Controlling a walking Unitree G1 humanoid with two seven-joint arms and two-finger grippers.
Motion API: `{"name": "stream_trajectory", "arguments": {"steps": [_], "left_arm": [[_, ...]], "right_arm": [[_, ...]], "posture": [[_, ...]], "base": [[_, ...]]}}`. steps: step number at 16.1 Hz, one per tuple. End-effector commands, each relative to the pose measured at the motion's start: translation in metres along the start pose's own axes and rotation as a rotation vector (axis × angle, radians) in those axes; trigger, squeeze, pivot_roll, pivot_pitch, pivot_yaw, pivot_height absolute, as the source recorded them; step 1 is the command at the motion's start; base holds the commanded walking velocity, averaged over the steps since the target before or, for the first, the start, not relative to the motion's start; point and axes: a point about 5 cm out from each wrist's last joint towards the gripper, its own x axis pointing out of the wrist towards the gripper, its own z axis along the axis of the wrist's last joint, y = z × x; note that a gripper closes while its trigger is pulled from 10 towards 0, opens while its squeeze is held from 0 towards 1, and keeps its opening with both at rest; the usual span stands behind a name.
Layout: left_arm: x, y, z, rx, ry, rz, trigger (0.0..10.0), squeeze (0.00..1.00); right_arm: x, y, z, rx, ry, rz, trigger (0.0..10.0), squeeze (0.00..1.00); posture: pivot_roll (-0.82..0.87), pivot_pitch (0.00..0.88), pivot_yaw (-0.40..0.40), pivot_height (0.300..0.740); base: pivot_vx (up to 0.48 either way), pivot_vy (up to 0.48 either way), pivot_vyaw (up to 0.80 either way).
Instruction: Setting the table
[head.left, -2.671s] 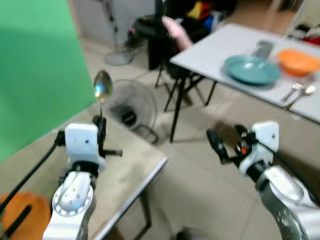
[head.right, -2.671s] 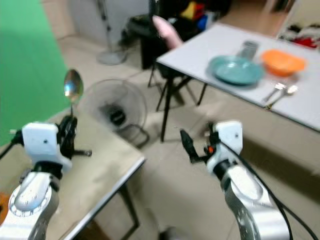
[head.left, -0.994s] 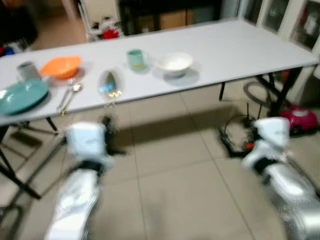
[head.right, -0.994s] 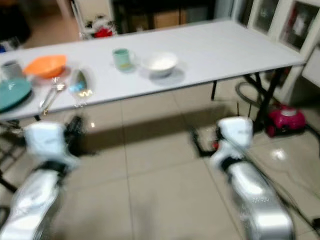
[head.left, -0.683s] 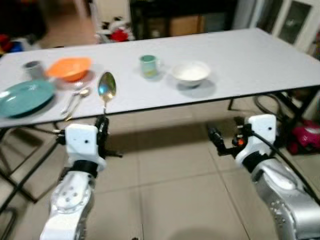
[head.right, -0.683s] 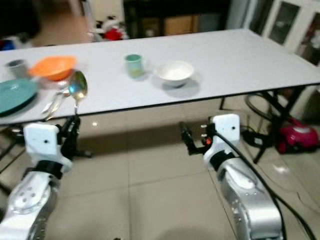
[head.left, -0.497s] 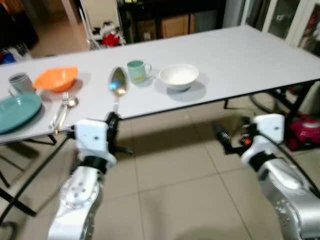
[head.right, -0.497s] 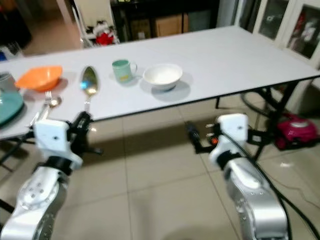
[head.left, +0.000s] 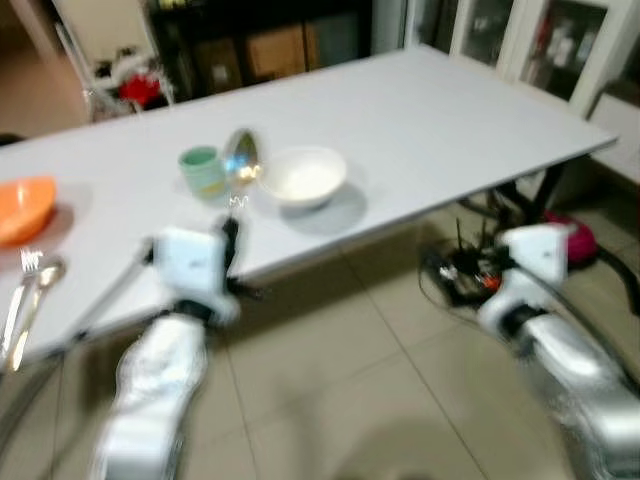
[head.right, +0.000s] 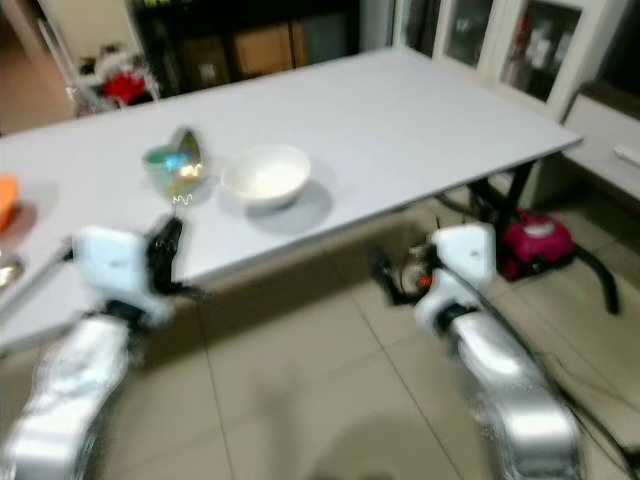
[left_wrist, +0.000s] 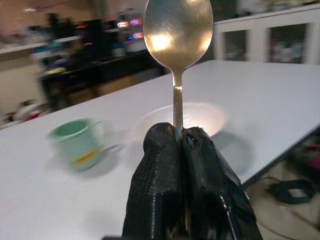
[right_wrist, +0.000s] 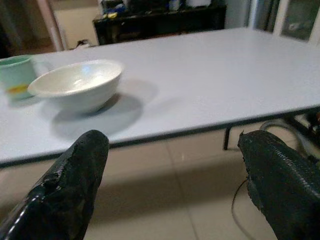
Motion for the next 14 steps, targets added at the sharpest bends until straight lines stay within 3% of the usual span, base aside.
{"name": "stream_trajectory", "arguments": {"steps": [1,7,9,12,14], "left_arm": [[-0.002,0.013,-0.001,0.035,0.01,0.037,10.0,0.0],[0.002,0.011,-0.001,0.044,0.016,-0.033,10.0,0.0],[0.004,0.008,-0.001,0.044,0.019,-0.063,10.0,0.0],[0.005,0.002,-0.004,0.038,0.044,-0.135,10.0,0.0],[0.009,-0.001,-0.006,0.055,0.107,-0.226,10.0,0.0]], "right_arm": [[0.005,0.014,0.01,0.014,-0.049,0.083,10.0,0.0],[0.006,0.017,0.008,0.013,-0.042,0.107,10.0,0.0],[0.005,0.016,0.005,0.053,-0.015,0.097,10.0,0.0],[-0.003,0.012,0.004,0.035,-0.011,0.086,10.0,0.0],[-0.008,0.013,0.0,-0.025,0.058,0.176,10.0,0.0]], "posture": [[-0.14,0.0,0.107,0.74],[-0.13,0.0,0.113,0.74],[-0.14,0.0,0.12,0.74],[-0.15,0.0,0.127,0.74],[-0.15,0.0,0.135,0.74]], "base": [[0.401,0.0,0.0],[0.399,0.0,0.0],[0.399,0.0,-0.8],[0.389,0.0,-0.74],[0.0,0.0,0.0]]}}
